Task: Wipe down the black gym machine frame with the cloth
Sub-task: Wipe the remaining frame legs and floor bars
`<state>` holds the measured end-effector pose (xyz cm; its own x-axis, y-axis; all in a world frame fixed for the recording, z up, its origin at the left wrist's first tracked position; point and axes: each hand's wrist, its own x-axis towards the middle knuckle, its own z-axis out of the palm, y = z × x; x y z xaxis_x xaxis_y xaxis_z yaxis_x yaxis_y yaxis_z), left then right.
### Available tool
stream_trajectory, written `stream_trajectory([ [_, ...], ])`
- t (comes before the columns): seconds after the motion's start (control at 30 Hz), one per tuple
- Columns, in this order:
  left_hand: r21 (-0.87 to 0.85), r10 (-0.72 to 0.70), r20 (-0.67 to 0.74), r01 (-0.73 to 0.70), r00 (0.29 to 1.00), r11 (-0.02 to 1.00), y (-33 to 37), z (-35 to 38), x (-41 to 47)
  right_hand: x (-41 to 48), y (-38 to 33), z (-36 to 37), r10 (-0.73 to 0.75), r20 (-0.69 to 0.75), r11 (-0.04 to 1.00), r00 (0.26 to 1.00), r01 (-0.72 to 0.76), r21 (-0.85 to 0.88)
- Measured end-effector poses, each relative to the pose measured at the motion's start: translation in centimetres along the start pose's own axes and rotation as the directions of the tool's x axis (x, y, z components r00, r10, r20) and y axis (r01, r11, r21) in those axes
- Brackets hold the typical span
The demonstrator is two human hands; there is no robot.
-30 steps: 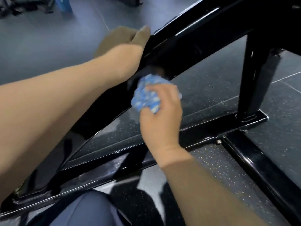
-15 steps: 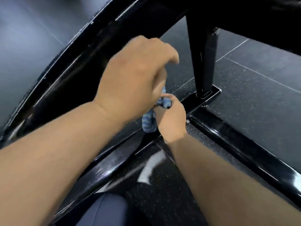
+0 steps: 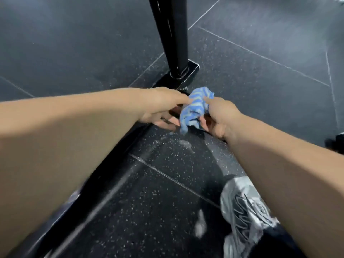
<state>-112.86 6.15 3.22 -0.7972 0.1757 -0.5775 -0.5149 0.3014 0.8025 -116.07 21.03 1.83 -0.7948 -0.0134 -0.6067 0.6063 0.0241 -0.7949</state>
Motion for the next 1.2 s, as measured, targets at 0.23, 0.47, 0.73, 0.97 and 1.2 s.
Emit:
stream_trajectory([
  [0.23,0.053,0.159,-0.254,-0.150,0.954,0.987,-5.7,-0.1,9.0,7.1,3.4,-0.9,0.026,0.194,0.999,0.981,-0.021,-0.026],
  [0.47,0.377,0.268,-0.390,-0.113,0.881,0.919,-8.3,-0.2,14.3,13.7,4.7,-1.1,-0.221,-0.126,0.923,0.967,0.165,-0.349],
  [0.73,0.728,0.382,-0.313,-0.038,0.869,0.684,-8.5,-1.5,19.6,19.8,8.1,0.1,-0.425,0.563,-0.154,0.709,0.556,-0.816],
  [0.97,0.642,0.571,-0.423,-0.212,0.704,0.737,-9.5,-1.8,20.9,22.2,7.1,2.3,-0.538,0.274,0.112,0.797,0.390,-0.914],
  [1.2,0.935,0.666,-0.177,-0.088,0.725,0.344,-7.2,-2.4,25.4,20.7,6.7,-7.2,-0.619,0.236,0.269,0.749,0.484,-0.833],
])
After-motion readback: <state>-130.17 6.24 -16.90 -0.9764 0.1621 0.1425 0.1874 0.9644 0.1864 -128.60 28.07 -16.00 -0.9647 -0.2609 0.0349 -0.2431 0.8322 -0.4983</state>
